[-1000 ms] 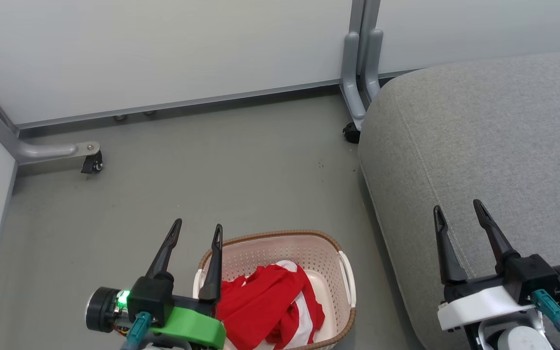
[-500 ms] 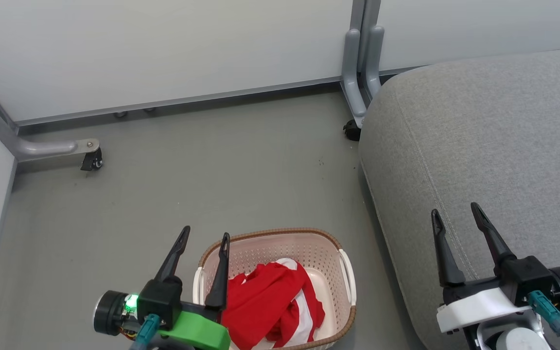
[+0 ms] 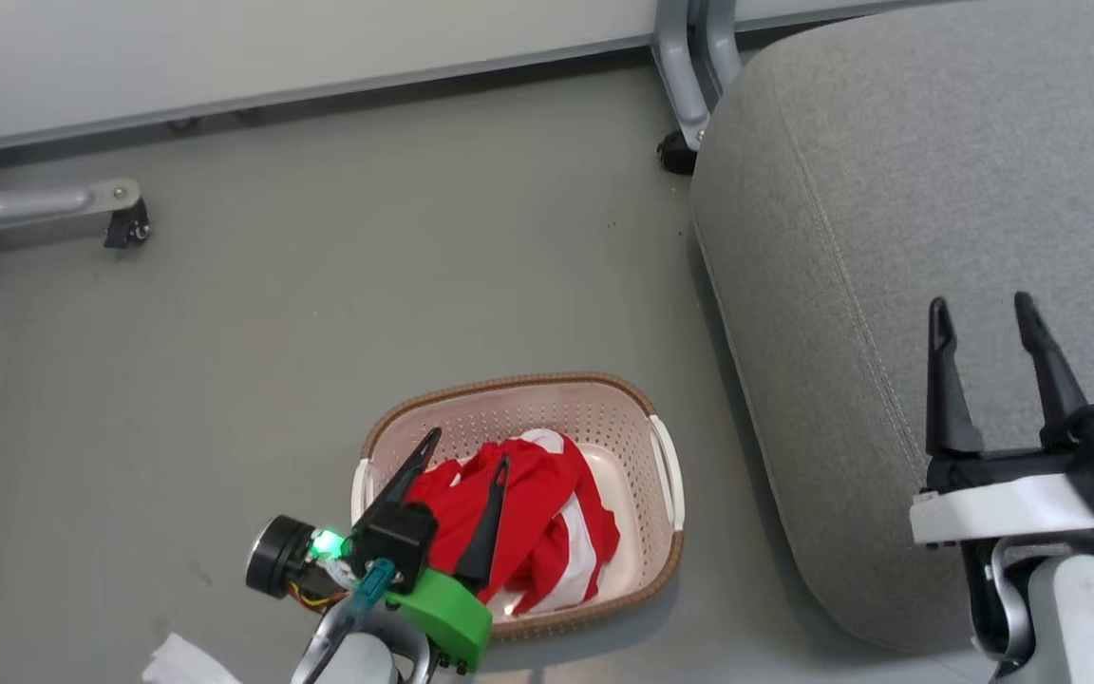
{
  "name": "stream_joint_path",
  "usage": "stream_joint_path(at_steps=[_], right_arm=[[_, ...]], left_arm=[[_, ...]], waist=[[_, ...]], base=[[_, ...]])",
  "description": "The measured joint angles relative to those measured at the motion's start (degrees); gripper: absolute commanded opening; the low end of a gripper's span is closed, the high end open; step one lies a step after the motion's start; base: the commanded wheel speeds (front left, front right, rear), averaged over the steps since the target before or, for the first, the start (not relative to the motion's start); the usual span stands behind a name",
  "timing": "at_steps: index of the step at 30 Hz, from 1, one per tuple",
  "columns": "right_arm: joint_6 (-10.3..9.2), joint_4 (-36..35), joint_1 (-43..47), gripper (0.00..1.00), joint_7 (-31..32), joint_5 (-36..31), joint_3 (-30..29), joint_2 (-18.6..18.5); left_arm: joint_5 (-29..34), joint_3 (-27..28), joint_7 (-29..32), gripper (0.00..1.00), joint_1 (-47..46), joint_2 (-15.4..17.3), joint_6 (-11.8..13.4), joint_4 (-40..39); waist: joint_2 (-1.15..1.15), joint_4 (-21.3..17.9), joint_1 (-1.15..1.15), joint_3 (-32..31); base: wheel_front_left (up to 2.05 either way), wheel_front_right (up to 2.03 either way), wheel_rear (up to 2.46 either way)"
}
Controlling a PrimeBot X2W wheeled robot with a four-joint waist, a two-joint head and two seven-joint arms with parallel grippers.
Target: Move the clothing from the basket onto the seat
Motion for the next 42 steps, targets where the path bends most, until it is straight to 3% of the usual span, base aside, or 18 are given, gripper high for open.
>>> stream_joint_path(at_steps=[8, 23, 35, 42], right_arm=[[0.02, -2.93, -6.45, 1.0, 0.0, 2.83, -1.25, -0.08], [0.02, -10.14, -15.24, 1.0, 0.0, 6.13, 5.84, -0.11], [0.02, -16.06, -18.76, 1.0, 0.0, 8.93, 9.93, -0.12], [0.02, -17.14, -19.21, 1.0, 0.0, 9.94, 12.25, -0.1]], left_arm=[[2.94, -4.69, 0.01, 1.0, -11.88, 0.04, -1.64, 16.19], [5.42, -7.37, 1.81, 1.0, -34.65, 0.73, -2.41, 44.1], [6.52, -8.69, 4.04, 1.0, -43.19, 4.11, -0.82, 49.05], [7.45, -9.44, 5.0, 1.0, -45.93, 5.73, 4.35, 49.58]], waist=[[0.0, -2.66, 0.0, 8.47], [0.0, -9.13, 0.01, 26.5], [0.0, -14.98, 0.01, 38.49], [0.0, -18.1, 0.01, 43.13]], base=[[0.0, 0.0, 0.0], [0.0, 0.0, 0.0], [0.0, 0.0, 0.0], [0.0, 0.0, 0.0]])
